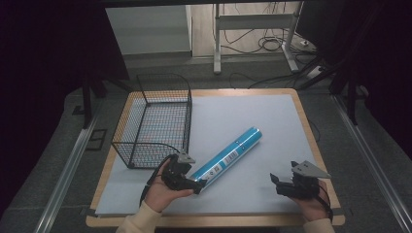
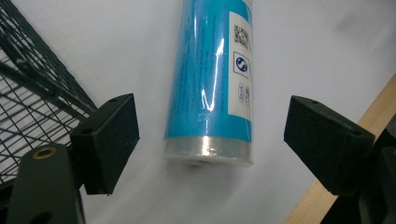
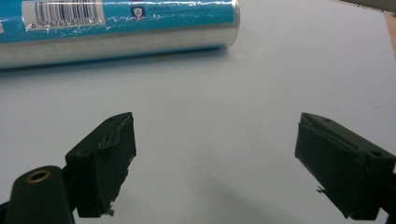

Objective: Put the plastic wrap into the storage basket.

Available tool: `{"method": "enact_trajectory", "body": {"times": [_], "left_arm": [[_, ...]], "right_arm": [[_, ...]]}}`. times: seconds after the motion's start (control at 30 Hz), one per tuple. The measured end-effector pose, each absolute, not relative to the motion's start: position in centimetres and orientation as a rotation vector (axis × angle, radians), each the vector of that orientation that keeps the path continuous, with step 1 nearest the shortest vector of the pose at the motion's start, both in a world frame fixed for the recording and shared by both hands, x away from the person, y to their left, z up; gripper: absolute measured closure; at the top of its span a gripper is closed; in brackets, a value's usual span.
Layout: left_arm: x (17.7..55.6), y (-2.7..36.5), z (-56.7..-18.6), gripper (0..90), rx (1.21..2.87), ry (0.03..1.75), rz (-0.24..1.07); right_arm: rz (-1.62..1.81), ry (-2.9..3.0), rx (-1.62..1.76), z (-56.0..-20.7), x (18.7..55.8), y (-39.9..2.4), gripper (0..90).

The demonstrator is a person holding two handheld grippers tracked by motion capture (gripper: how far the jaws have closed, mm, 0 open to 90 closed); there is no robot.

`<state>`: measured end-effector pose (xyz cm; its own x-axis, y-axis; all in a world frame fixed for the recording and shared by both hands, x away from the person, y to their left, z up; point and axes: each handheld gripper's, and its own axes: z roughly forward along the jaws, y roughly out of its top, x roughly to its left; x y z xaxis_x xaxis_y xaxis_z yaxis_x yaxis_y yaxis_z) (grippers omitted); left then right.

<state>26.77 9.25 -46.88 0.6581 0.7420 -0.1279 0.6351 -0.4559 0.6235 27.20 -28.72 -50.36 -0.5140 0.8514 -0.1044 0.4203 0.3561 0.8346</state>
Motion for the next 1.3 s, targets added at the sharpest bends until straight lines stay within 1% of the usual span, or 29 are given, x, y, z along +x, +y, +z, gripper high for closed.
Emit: {"method": "enact_trajectory", "body": {"times": [0.53, 0.93, 1.3], "left_arm": [[26.1, 9.2, -47.0, 17.2, 2.238, 1.048, 0.229], [26.2, 9.1, -46.2, 17.0, 2.266, 1.082, 0.259], [27.7, 6.1, -44.1, 16.7, 2.345, 1.012, 0.289]], "right_arm": [[0.977, 2.116, 1.169, -50.0, 26.9, -28.5, 12.9], [0.952, 2.155, 1.155, -50.3, 27.0, -27.9, 12.7], [0.957, 2.145, 1.165, -50.2, 26.8, -28.1, 12.8]]}}
